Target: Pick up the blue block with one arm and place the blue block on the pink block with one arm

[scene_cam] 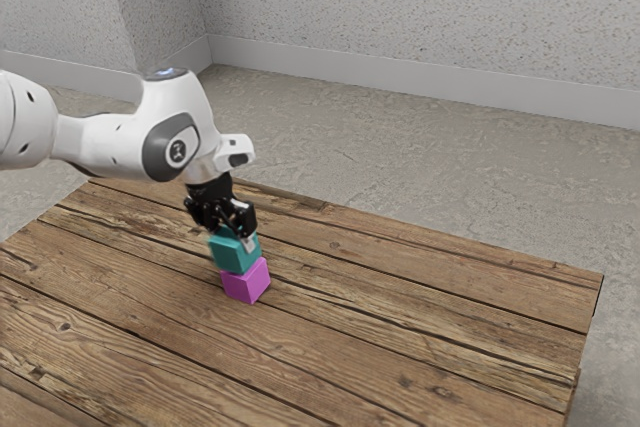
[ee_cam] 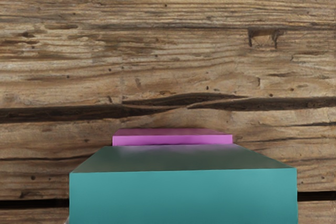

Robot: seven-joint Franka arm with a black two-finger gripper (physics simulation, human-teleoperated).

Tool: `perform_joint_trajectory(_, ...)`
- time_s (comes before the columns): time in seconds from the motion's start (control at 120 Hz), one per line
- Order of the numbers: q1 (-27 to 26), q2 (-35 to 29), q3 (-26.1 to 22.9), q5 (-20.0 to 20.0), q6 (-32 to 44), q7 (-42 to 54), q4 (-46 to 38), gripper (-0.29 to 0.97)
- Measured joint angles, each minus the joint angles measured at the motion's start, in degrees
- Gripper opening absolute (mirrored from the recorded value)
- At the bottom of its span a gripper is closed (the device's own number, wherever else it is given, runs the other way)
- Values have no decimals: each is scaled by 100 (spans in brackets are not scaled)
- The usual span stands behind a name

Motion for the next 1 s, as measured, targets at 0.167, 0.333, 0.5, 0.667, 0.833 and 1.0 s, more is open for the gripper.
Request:
perform_joint_trajectory(0.167, -47, 2, -5, -45, 36, 20, -3, 24)
perform_joint_trajectory(0.333, -49, -5, -3, -53, 45, 35, -4, 24)
perform_joint_trajectory(0.5, -46, -15, 14, -55, 47, 47, -19, 24)
perform_joint_trajectory(0.667, -44, -15, 20, -53, 48, 57, -31, 24)
perform_joint_trajectory(0.833, -42, -34, 23, -50, 48, 65, -71, 24)
perform_joint_trajectory(1.0, -41, -38, 23, -49, 47, 64, -82, 25)
